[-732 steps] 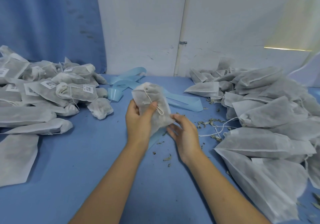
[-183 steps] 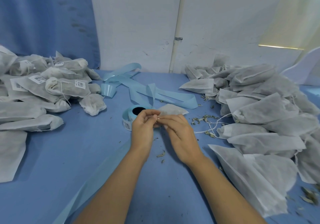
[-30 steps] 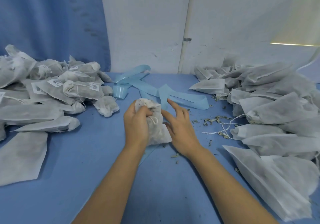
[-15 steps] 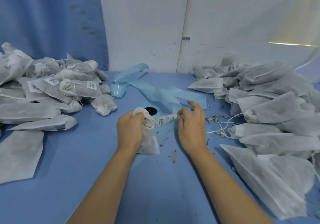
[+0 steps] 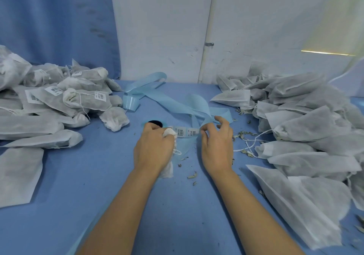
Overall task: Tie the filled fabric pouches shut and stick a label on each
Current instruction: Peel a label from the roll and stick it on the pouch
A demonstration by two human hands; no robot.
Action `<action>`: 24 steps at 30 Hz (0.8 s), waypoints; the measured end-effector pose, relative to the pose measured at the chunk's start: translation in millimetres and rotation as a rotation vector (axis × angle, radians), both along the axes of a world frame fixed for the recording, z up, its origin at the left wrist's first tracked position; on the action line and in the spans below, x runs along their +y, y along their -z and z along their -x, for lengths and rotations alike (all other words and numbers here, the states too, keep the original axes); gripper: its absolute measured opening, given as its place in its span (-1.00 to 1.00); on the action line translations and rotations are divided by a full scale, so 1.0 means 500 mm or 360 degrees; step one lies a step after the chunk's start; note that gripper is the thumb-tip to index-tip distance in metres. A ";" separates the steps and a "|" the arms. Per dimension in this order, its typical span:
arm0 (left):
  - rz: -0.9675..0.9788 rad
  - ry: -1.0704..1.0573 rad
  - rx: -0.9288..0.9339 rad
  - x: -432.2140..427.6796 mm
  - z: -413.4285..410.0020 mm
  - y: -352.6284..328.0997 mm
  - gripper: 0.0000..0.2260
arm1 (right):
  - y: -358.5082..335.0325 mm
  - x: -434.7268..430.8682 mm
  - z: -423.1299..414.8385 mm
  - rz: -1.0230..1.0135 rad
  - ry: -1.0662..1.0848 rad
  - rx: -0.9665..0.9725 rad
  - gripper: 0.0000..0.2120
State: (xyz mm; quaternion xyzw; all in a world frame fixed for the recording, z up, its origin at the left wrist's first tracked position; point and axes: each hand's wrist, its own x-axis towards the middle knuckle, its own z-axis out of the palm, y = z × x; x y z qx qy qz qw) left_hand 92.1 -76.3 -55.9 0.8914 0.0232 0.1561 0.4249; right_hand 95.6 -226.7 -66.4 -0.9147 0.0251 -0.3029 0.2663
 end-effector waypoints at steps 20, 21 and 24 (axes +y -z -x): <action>0.1030 0.0433 -0.0027 -0.041 0.023 0.000 -0.83 | -0.002 0.013 0.020 -0.1045 -0.0459 -0.0023 -0.74; 0.1061 0.0436 0.0001 -0.039 0.023 -0.001 -0.82 | -0.002 0.013 0.022 -0.1050 -0.0525 0.0013 -0.75; 0.1080 0.0454 0.0077 -0.034 0.028 -0.004 -0.75 | -0.003 0.016 0.024 -0.1072 -0.0669 0.0110 -0.72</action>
